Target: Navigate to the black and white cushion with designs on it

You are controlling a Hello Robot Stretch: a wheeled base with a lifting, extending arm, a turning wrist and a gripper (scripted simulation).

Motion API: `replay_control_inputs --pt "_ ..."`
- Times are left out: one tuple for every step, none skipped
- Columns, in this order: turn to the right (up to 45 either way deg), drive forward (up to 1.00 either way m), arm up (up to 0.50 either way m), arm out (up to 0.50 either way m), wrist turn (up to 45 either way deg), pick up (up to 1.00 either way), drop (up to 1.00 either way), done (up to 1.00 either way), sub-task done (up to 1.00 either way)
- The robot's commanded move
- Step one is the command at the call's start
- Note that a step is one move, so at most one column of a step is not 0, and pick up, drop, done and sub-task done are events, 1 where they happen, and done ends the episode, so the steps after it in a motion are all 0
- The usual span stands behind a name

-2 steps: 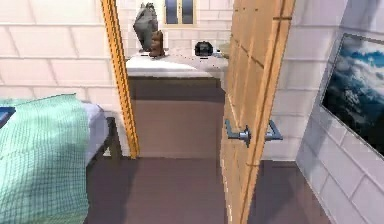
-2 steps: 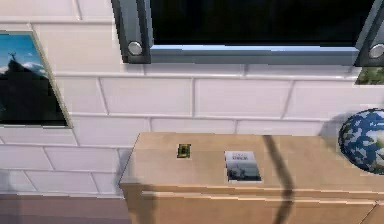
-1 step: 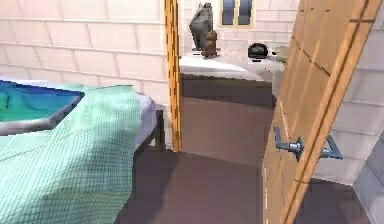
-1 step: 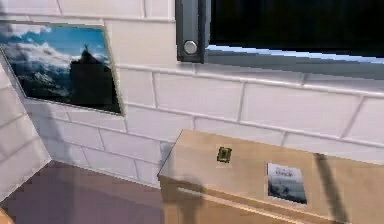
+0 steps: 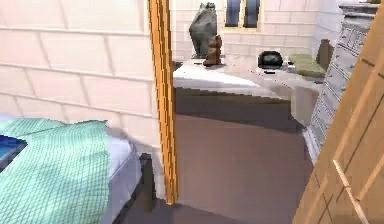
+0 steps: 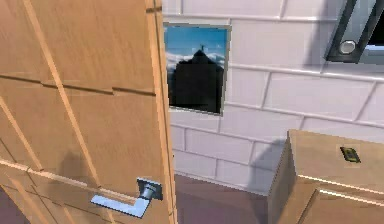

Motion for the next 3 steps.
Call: replay_control_inputs --pt "12.0 0.0 0.0 0.0 0.0 0.0 0.0 0.0 0.0" --pt "0.0 1.0 0.0 0.0 0.0 0.0 0.0 0.0 0.0" --pt "3.0 0.0 0.0 0.0 0.0 0.0 0.0 0.0 0.0"
